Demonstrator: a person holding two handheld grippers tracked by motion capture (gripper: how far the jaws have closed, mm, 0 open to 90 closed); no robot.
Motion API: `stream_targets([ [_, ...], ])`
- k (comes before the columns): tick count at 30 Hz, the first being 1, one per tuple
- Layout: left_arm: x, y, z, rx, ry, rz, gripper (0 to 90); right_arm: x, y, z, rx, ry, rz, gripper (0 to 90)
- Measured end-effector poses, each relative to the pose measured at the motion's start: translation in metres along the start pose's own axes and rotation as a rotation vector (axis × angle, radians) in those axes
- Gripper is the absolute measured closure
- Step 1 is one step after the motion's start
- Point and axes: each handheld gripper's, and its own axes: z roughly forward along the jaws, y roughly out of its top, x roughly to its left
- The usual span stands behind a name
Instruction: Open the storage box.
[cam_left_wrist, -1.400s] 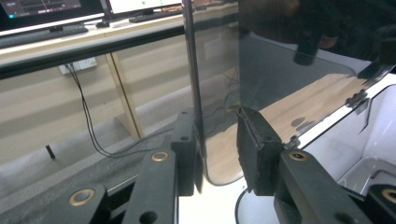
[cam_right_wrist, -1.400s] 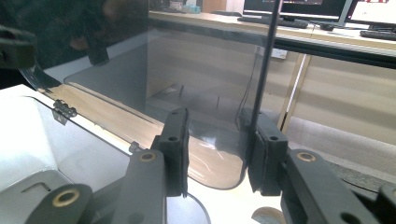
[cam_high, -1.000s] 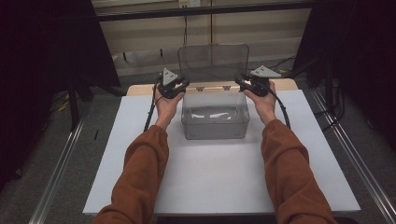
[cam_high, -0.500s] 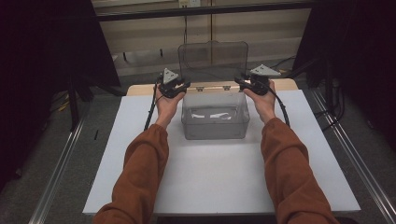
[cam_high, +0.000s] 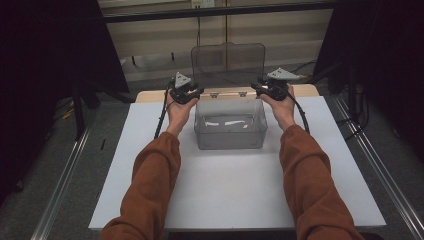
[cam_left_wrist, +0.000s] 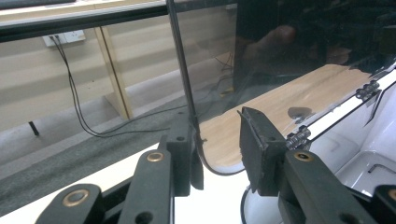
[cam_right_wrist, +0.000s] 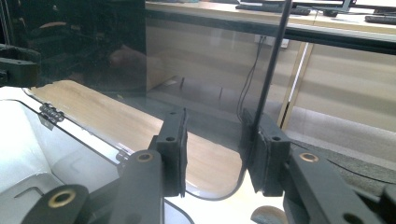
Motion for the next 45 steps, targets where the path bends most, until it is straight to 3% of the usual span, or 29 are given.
stream_targets([
  [5,0.001,0.000,0.001,0.003,0.001,-0.011,65.5,-0.001,0.000,0.002,0.009,0.006,0.010,59.4],
  [11,0.001,0.001,0.000,0.016,-0.001,0.010,65.6,-0.001,-0.001,0.003,0.006,0.004,0.006,58.5],
  [19,0.002,0.001,0.001,0.013,-0.009,0.008,65.5,-0.003,-0.003,0.002,0.015,0.017,0.017,57.6],
  [30,0.005,0.005,0.004,0.053,-0.021,-0.045,64.6,-0.005,-0.005,0.006,0.030,0.023,0.041,57.2],
  [35,0.007,0.008,0.005,0.078,-0.024,-0.031,64.0,-0.006,-0.003,0.008,0.048,0.027,0.059,56.7],
  [39,0.006,0.008,0.006,0.085,-0.022,-0.062,62.2,-0.006,-0.003,0.009,0.061,0.026,0.072,55.0],
  [45,0.005,0.010,0.008,0.110,-0.016,-0.060,59.6,-0.006,0.000,0.012,0.093,0.028,0.063,52.7],
])
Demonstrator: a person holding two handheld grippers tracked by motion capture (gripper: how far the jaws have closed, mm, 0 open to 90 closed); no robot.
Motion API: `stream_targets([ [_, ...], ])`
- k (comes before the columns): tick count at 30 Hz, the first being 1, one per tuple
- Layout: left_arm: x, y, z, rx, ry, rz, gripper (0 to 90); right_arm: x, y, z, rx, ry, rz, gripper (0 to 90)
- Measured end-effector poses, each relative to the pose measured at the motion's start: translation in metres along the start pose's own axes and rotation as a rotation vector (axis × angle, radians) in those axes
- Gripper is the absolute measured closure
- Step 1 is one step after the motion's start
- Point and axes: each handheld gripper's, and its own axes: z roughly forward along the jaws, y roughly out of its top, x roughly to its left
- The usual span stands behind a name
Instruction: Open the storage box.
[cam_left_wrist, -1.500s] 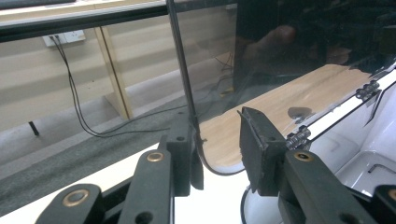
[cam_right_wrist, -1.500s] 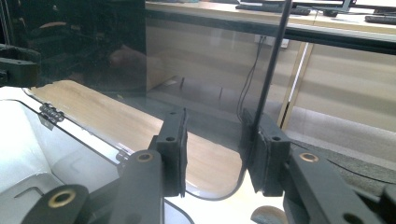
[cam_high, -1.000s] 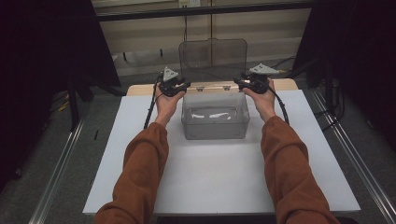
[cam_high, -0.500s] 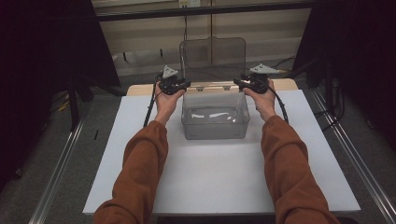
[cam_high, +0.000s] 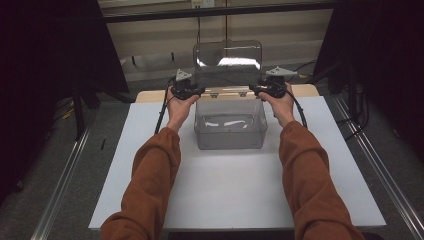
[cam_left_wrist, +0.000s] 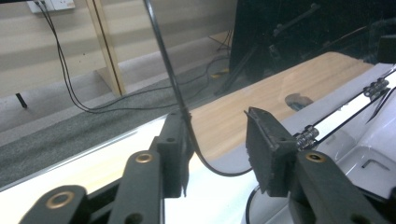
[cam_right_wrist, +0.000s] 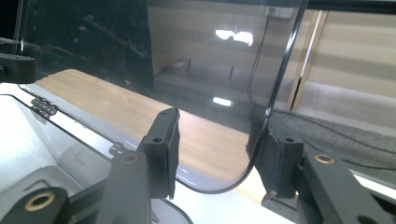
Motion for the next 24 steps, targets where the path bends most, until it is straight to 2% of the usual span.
stream_targets([
  [2,0.001,0.001,0.001,0.011,-0.008,-0.013,58.0,-0.002,0.003,0.001,0.028,0.013,0.021,52.3],
  [4,0.002,0.002,0.003,0.021,-0.017,-0.033,57.7,-0.002,0.003,0.002,0.034,0.014,0.023,51.9],
  [6,0.003,0.004,0.003,0.039,-0.019,-0.035,56.5,-0.002,0.005,0.003,0.049,0.021,0.035,51.0],
  [11,0.005,0.004,0.005,0.049,-0.036,-0.056,56.0,-0.004,0.003,0.005,0.048,0.026,0.084,51.0],
  [13,0.004,0.005,0.005,0.056,-0.029,-0.065,55.7,-0.004,0.002,0.005,0.048,0.026,0.097,50.8],
  [17,0.000,0.005,0.006,0.059,-0.015,-0.057,52.6,-0.003,0.002,0.006,0.053,0.021,0.125,50.0],
  [19,0.001,0.004,0.006,0.059,-0.022,-0.050,51.3,-0.002,0.001,0.007,0.054,0.021,0.134,48.3],
  [24,0.002,0.002,0.008,0.060,-0.022,-0.084,49.0,0.000,-0.001,0.012,0.052,0.012,0.160,42.4],
])
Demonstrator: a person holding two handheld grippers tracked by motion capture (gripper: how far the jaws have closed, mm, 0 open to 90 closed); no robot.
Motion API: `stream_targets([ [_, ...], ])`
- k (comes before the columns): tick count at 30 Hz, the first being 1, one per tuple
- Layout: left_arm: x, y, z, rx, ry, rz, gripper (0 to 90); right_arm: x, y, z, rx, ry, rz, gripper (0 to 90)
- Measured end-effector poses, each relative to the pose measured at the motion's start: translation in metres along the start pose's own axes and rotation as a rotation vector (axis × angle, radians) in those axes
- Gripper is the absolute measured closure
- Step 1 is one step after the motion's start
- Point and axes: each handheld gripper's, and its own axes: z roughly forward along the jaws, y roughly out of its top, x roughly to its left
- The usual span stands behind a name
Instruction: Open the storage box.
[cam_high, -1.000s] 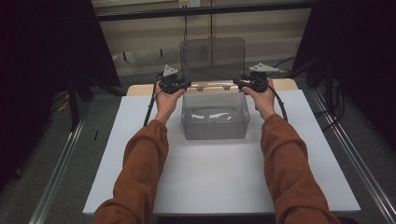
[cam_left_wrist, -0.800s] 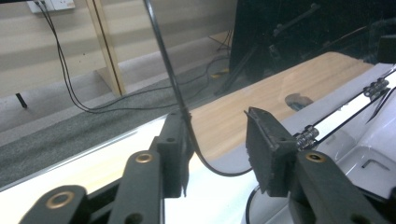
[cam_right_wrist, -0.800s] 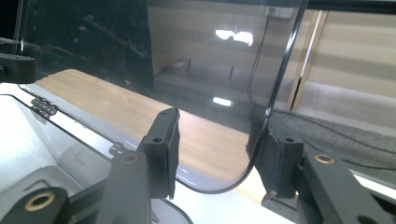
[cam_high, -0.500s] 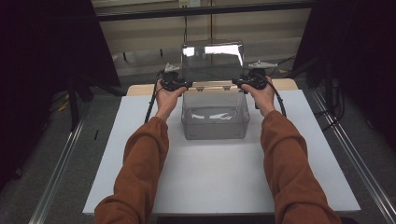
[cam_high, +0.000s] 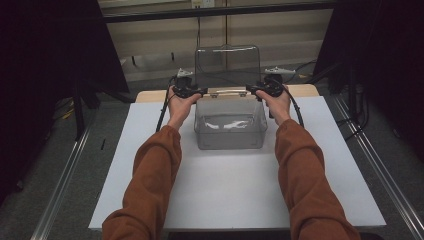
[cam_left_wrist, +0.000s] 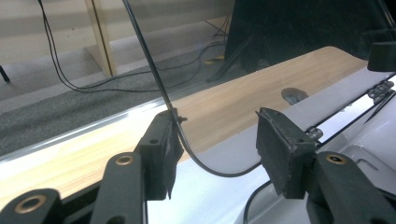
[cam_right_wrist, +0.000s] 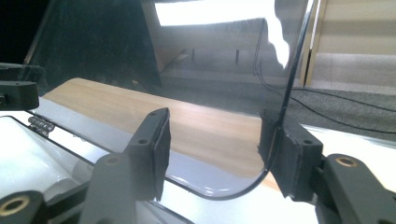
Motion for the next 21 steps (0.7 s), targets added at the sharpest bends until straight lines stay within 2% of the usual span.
stream_targets([
  [1,0.0006,-0.0003,0.0001,0.006,0.004,0.004,48.2,-0.0005,-0.0007,0.0008,-0.001,0.001,0.005,41.9],
  [5,0.0040,-0.0018,0.0013,0.010,-0.001,-0.023,47.4,-0.0029,-0.0041,0.0030,0.008,0.018,0.039,39.8],
  [15,0.0029,-0.0025,0.0028,0.006,0.002,-0.035,45.2,0.0005,-0.0052,0.0062,0.008,0.003,0.049,35.5],
  [21,0.0053,-0.0050,0.0051,-0.001,-0.015,-0.087,44.6,0.0000,-0.0084,0.0092,0.000,0.006,0.077,33.5],
])
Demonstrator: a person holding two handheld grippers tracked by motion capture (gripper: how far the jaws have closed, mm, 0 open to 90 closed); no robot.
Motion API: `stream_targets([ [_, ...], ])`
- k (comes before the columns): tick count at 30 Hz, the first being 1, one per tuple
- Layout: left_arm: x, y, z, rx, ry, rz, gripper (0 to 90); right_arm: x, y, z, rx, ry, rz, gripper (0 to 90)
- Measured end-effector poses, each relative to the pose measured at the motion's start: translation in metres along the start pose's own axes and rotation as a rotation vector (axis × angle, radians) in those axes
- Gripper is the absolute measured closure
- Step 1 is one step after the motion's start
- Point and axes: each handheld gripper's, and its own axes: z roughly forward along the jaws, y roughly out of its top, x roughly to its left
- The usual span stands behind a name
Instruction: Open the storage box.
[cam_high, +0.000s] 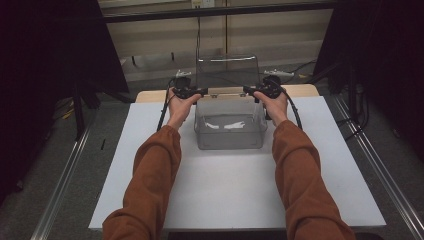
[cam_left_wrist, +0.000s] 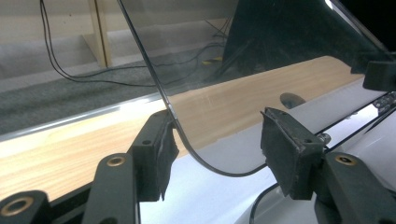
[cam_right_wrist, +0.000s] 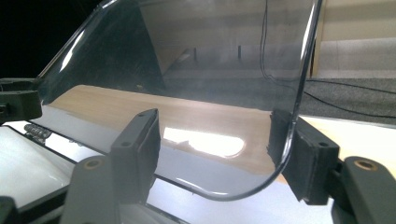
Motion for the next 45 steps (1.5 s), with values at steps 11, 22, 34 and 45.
stream_targets([
  [11,-0.002,-0.001,0.001,0.001,0.016,-0.014,43.0,0.001,-0.001,0.001,0.005,-0.010,0.021,32.7],
  [22,-0.010,-0.005,0.009,-0.004,0.024,0.016,45.1,0.006,-0.001,0.002,0.018,-0.039,0.028,30.3],
  [34,-0.008,-0.009,0.008,-0.049,0.056,0.019,32.1,0.005,0.001,-0.005,-0.002,-0.091,-0.036,21.5],
  [45,-0.013,-0.003,-0.005,-0.076,0.071,0.048,15.5,0.003,-0.003,-0.029,-0.063,-0.102,-0.076,16.6],
])
